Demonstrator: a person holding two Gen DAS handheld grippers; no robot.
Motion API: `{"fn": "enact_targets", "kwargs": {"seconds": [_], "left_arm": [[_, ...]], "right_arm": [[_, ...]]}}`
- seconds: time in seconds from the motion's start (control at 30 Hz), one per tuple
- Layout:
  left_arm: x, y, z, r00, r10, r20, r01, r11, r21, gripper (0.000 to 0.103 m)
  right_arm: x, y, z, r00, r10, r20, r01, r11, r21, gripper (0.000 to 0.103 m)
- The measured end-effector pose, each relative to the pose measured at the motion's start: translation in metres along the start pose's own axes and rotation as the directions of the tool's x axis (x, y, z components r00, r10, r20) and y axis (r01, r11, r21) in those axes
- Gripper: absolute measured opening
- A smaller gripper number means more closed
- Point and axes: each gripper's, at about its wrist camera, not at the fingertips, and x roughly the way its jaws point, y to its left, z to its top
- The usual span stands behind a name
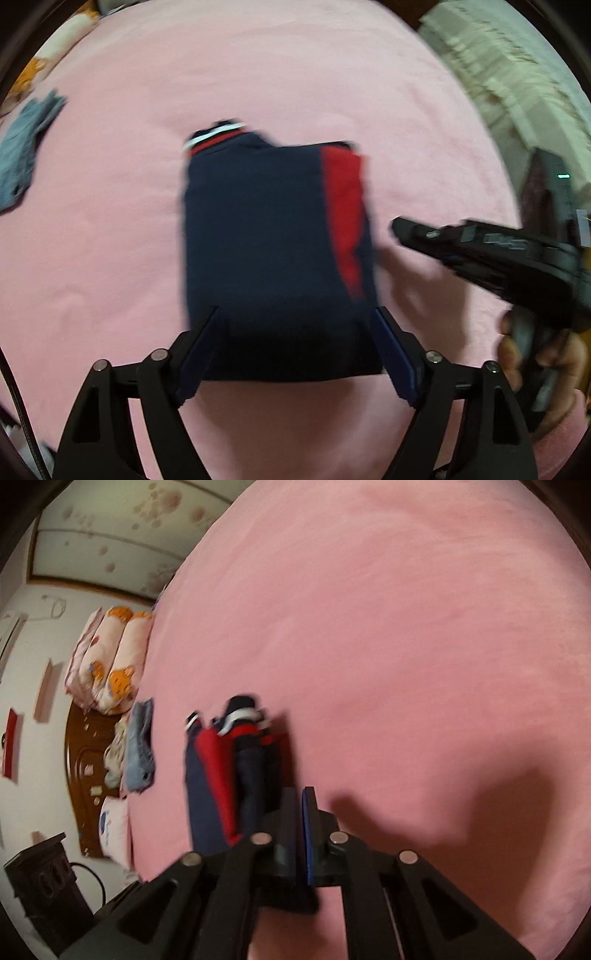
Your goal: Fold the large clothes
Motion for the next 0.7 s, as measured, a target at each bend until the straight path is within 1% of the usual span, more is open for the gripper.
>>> {"fn": "enact_targets", "kwargs": {"seconds": [0.03, 0.07, 0.1, 0.17, 0.23, 0.27, 0.3, 0.33, 0.37, 0.4, 0.43, 0.47, 0.5, 0.6, 0.7], "left_arm": [[0.003, 0.008, -0.001, 1.0, 0.023, -0.016, -0.023, 1.0, -0.013, 0.081], [0.007, 0.016, -0.003, 0.999, 0.035, -0.032, -0.036, 0.999, -0.024, 0.081], [0.011, 0.026, -0.005, 0.997, 0.049, -0.057, -0.051, 0.998, -0.04, 0.081], [0.018, 0.039, -0.008, 0.995, 0.055, -0.085, -0.061, 0.996, -0.065, 0.081], [0.022, 0.051, -0.011, 0.995, 0.03, -0.096, -0.04, 0.995, -0.096, 0.081], [0.023, 0.054, -0.011, 0.995, 0.017, -0.099, -0.028, 0.994, -0.106, 0.081], [0.024, 0.057, -0.012, 0.995, 0.001, -0.102, -0.013, 0.993, -0.116, 0.081], [0.024, 0.058, -0.013, 0.995, -0.004, -0.103, -0.009, 0.993, -0.119, 0.081], [0.023, 0.058, -0.014, 0.995, -0.004, -0.101, -0.008, 0.993, -0.117, 0.081], [0.022, 0.058, -0.015, 0.995, -0.001, -0.098, -0.01, 0.994, -0.113, 0.081], [0.021, 0.058, -0.016, 0.995, 0.009, -0.095, -0.018, 0.994, -0.103, 0.081], [0.022, 0.055, -0.016, 0.996, 0.014, -0.091, -0.024, 0.993, -0.116, 0.081], [0.023, 0.054, -0.007, 0.995, 0.014, -0.094, -0.024, 0.994, -0.11, 0.081], [0.027, 0.052, -0.009, 0.994, -0.009, -0.11, -0.003, 0.994, -0.109, 0.081], [0.034, 0.058, -0.007, 0.992, -0.008, -0.123, -0.005, 0.994, -0.107, 0.081]], "right_arm": [[0.003, 0.006, 0.0, 1.0, 0.011, -0.014, -0.011, 1.0, -0.011, 0.03], [0.007, 0.013, -0.001, 0.999, 0.022, -0.027, -0.023, 0.999, -0.023, 0.042], [0.01, 0.02, -0.003, 0.999, 0.029, -0.038, -0.031, 0.999, -0.035, 0.045], [0.014, 0.031, -0.005, 0.998, 0.031, -0.049, -0.034, 0.998, -0.054, 0.046], [0.023, 0.042, -0.007, 0.997, 0.015, -0.07, -0.02, 0.997, -0.077, 0.046], [0.027, 0.046, -0.008, 0.996, -0.007, -0.087, -0.001, 0.996, -0.094, 0.046], [0.035, 0.052, -0.011, 0.993, -0.05, -0.107, 0.036, 0.99, -0.133, 0.046], [0.038, 0.054, -0.014, 0.99, -0.085, -0.11, 0.067, 0.984, -0.163, 0.039], [0.04, 0.058, -0.018, 0.985, -0.137, -0.105, 0.114, 0.972, -0.205, 0.024], [0.041, 0.062, -0.023, 0.982, -0.165, -0.092, 0.139, 0.961, -0.239, 0.021], [0.038, 0.063, -0.026, 0.982, -0.174, -0.077, 0.15, 0.956, -0.251, 0.017], [0.036, 0.065, -0.03, 0.982, -0.179, -0.062, 0.158, 0.953, -0.258, 0.013], [0.034, 0.066, -0.033, 0.982, -0.181, -0.058, 0.16, 0.952, -0.261, 0.012], [0.033, 0.061, -0.043, 0.976, -0.207, -0.069, 0.184, 0.951, -0.248, 0.01], [0.038, 0.039, -0.049, 0.97, -0.233, -0.076, 0.213, 0.956, -0.202, 0.009]]}}
